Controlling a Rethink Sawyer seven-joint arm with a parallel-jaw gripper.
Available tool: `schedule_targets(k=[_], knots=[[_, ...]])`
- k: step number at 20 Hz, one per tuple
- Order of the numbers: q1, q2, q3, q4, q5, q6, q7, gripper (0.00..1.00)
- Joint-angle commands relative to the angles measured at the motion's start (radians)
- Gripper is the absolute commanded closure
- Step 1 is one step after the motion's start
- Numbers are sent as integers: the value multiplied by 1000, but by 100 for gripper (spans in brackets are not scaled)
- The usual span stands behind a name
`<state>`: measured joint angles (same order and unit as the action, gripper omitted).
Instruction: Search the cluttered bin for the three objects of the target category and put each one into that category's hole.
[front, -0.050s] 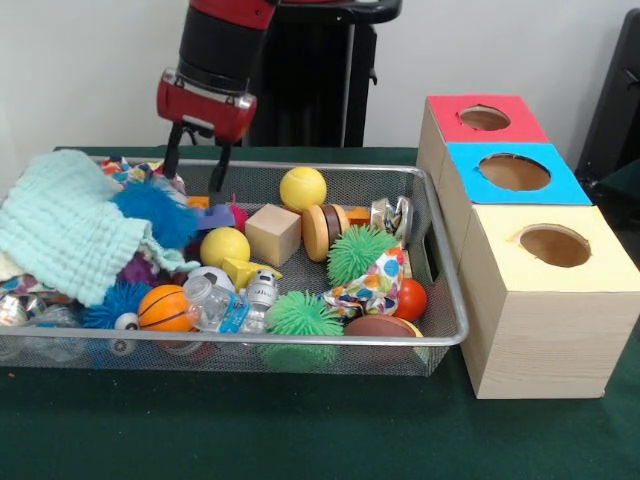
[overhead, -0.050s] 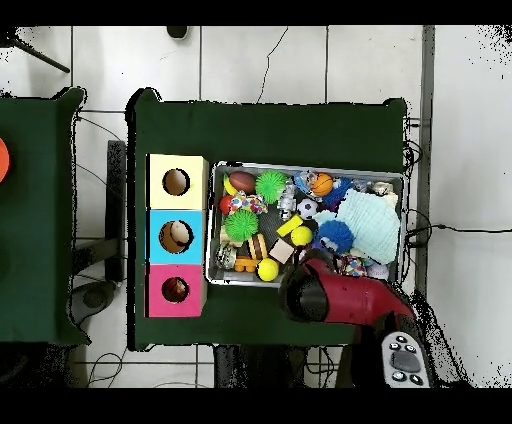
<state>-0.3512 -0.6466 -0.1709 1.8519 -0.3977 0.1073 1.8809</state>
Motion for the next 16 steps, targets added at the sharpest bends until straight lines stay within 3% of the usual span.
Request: schedule_targets(k=[1,11,16], knots=[[-180,0,236,121,18,132,-1,0],[-359,128,457,171,65,135,39,0],[-318,87,424,162,17,110,36,0]])
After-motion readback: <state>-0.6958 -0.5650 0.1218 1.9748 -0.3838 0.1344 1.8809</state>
